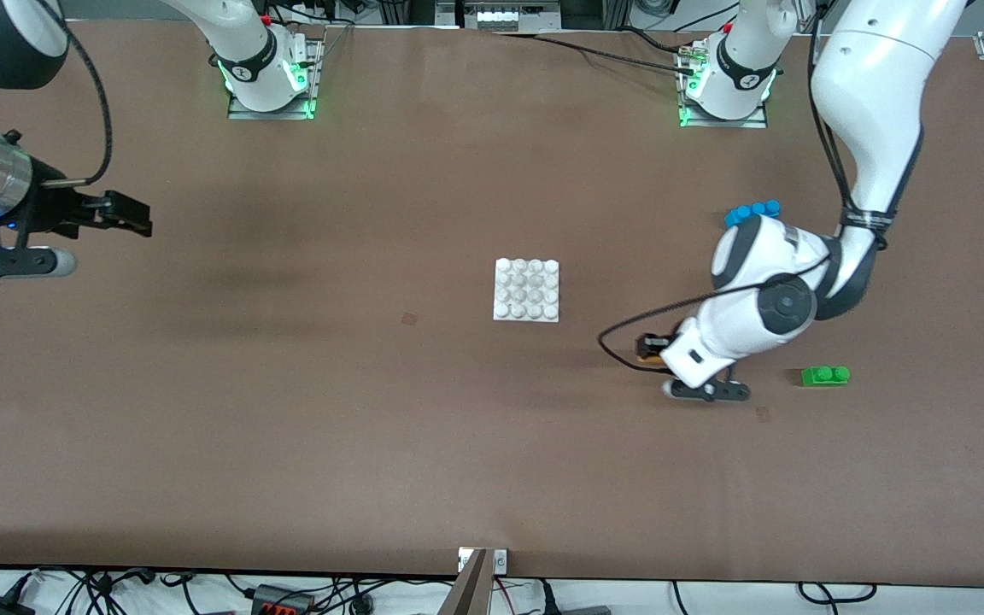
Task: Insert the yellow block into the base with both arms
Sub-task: 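Open the right gripper and withdraw while the left gripper lifts yellow block, then carry the yellow block over the white base with the left gripper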
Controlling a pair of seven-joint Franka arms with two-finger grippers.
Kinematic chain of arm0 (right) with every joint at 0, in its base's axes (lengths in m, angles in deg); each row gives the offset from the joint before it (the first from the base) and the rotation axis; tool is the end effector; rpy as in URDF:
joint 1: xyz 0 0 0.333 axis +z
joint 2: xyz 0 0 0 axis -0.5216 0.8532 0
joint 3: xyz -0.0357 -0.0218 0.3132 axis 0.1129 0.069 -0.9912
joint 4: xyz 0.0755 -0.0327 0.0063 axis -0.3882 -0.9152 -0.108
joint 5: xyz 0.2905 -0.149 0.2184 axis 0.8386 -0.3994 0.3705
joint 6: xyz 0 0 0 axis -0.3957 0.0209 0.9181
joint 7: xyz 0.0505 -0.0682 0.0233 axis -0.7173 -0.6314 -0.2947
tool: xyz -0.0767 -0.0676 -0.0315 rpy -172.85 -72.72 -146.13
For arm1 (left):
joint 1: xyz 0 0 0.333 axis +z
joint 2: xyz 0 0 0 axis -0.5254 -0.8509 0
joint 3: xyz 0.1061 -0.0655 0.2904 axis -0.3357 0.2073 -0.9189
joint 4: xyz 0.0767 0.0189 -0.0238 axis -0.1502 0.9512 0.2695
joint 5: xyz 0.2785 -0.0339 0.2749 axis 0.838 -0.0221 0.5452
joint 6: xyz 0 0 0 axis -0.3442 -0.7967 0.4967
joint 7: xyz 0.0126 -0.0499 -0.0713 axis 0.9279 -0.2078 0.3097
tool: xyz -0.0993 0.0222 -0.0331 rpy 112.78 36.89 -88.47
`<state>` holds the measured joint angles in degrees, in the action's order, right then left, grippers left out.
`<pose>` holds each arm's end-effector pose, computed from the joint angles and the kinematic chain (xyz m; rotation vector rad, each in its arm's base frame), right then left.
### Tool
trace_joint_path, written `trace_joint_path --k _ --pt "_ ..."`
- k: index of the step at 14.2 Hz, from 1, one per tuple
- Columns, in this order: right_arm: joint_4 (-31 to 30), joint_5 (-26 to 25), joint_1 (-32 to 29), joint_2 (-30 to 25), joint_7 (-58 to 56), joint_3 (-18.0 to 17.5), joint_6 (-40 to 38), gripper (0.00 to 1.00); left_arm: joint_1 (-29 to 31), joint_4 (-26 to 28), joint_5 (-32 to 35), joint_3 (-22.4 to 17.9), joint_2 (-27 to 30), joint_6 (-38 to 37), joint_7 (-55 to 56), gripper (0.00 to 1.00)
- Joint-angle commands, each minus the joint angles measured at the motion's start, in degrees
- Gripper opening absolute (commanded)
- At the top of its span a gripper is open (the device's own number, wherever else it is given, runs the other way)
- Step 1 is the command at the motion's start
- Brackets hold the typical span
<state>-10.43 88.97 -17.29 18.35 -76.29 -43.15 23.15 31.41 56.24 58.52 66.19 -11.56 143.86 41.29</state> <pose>0.5990 0.0406 0.5695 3.1108 0.0776 -0.2071 0.6395 -0.2378 0.2823 2.9785 0.0047 -0.1147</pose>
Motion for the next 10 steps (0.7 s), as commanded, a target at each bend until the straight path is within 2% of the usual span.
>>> trace_joint_path --k 1,3,4,7,10 --pt "-2.5 0.7 -4.3 -0.6 -7.9 -0.9 3.2 1.0 -1.0 0.7 1.5 2.8 0.9 -0.7 3.8 0.46" --pt "-2.4 0.9 -5.1 -0.3 -10.2 -0.9 3.2 1.0 -1.8 0.9 1.6 5.5 0.8 -0.3 7.0 0.46" --pt "-2.4 0.9 -5.0 -0.6 -9.7 -0.9 2.6 1.0 -3.4 0.9 2.6 5.6 0.8 -0.3 9.8 0.46" --pt "-1.2 0.2 -5.2 -0.6 -10.4 -0.9 1.1 1.0 -6.3 1.5 10.9 8.5 0.0 1.2 19.9 0.46" --pt "2.1 0.2 -7.5 0.2 -10.6 -0.6 -2.5 1.0 -9.3 2.8 15.3 8.7 -1.8 5.6 27.6 0.46"
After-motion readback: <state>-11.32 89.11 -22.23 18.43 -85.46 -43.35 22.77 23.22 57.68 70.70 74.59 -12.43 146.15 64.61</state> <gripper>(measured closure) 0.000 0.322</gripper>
